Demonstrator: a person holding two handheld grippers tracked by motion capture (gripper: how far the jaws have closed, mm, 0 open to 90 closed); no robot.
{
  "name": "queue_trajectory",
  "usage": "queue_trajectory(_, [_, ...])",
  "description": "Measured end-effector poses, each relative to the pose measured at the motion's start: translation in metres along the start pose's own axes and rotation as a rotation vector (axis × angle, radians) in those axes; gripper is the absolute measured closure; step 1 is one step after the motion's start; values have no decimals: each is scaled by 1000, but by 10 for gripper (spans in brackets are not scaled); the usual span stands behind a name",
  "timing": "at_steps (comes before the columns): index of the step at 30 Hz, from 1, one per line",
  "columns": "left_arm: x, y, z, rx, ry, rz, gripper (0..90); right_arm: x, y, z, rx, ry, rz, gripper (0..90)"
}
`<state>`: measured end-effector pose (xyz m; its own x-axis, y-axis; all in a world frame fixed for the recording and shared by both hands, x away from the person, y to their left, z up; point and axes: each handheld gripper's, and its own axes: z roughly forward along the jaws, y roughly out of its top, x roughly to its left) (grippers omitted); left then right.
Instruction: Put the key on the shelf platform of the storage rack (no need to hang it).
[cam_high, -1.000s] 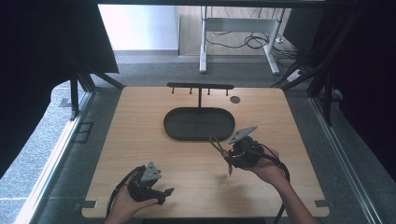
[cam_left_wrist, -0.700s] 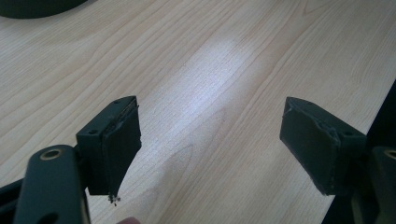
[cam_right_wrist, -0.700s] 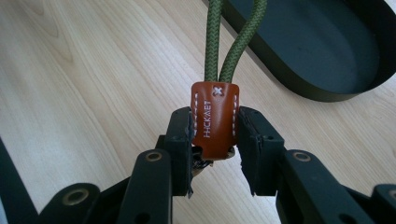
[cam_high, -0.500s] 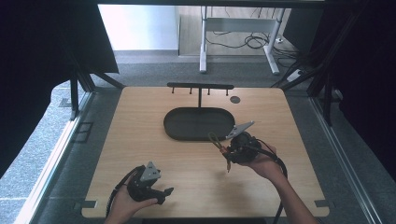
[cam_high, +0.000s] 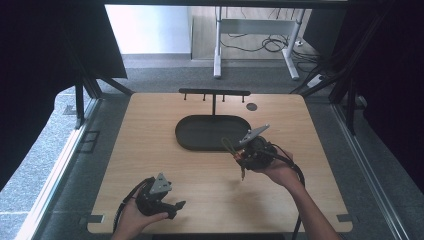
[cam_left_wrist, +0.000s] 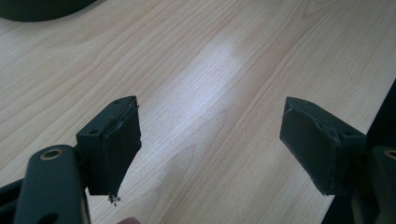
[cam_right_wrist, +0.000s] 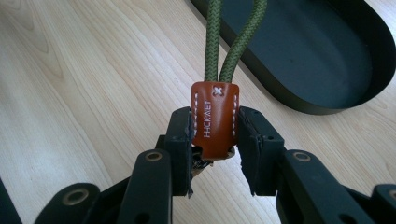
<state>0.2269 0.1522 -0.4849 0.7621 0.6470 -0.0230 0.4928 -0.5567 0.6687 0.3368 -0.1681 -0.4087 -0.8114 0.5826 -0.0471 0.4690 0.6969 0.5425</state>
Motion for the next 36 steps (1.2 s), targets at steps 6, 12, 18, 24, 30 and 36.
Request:
queue_trajectory(6, [0,0,0,0,0,-1,210,1,4,2,-1,3,-2,669])
queue_trajectory(12, [0,0,-1,0,-1,-2,210,2,11,4,15,-2,-17,669])
queue_trajectory(18, [1,0,-2,-2,-1,-2,210,1,17,4,14,-1,-22,669])
queue_trajectory(24, [0,0,0,12,-9,4,208,2,22,5,8,8,-16,669])
queue_trajectory(30, [1,0,-2,2,0,2,208,3,26,8,4,15,-27,669])
queue_trajectory(36, [0,0,-1,5,-3,2,208,3,28,9,7,13,-26,669])
